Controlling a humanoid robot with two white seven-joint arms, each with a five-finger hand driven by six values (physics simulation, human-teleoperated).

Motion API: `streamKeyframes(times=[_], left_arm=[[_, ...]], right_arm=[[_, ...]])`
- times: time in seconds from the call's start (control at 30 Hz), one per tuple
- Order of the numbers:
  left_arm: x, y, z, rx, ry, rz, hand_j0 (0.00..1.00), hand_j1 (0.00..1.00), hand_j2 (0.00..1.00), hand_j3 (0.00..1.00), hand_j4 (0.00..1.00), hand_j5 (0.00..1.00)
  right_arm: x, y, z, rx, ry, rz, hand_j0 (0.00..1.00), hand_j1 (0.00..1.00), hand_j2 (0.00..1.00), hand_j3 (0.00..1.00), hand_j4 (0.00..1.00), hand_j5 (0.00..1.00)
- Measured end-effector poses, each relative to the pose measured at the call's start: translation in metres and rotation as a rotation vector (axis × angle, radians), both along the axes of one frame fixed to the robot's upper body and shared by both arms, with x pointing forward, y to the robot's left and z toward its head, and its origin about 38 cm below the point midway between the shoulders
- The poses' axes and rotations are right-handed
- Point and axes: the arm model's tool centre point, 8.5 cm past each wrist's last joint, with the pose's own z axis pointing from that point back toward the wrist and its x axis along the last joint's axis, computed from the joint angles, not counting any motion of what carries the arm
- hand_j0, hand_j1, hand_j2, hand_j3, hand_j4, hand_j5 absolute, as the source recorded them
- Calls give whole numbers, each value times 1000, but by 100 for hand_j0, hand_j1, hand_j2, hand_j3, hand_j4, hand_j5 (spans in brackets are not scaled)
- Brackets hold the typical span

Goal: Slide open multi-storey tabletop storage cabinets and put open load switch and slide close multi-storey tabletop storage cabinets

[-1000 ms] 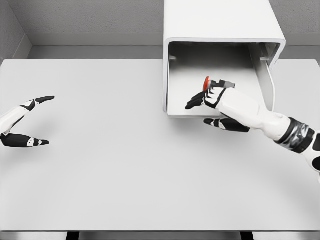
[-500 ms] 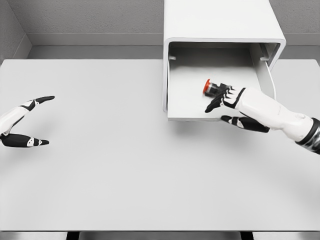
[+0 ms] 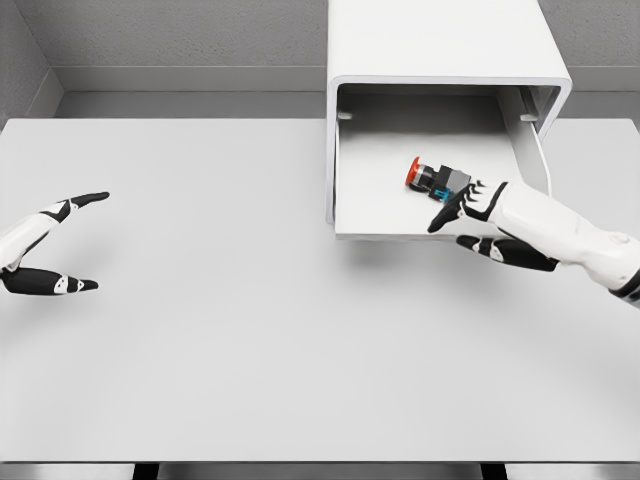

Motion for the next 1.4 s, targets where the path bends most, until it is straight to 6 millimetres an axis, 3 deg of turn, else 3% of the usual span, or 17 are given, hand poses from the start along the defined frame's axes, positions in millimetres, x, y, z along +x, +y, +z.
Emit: streamKeyframes(times=[0.07,0.4,1.4], left_arm=[[0,0,0,0,0,0,100,100,100,100,100,100],[-1,2,0,1,-1,7,100,100,100,100,100,100],[-2,6,-1,4,2,19,100,100,100,100,100,100]], right_arm=[[-6,-5,-10,-4,29,-14,64,64,64,64,64,64],[-8,-21,-4,-15,17,-54,69,69,69,69,69,69],[-12,-5,-24,-33,42,-27,77,77,77,77,77,77]])
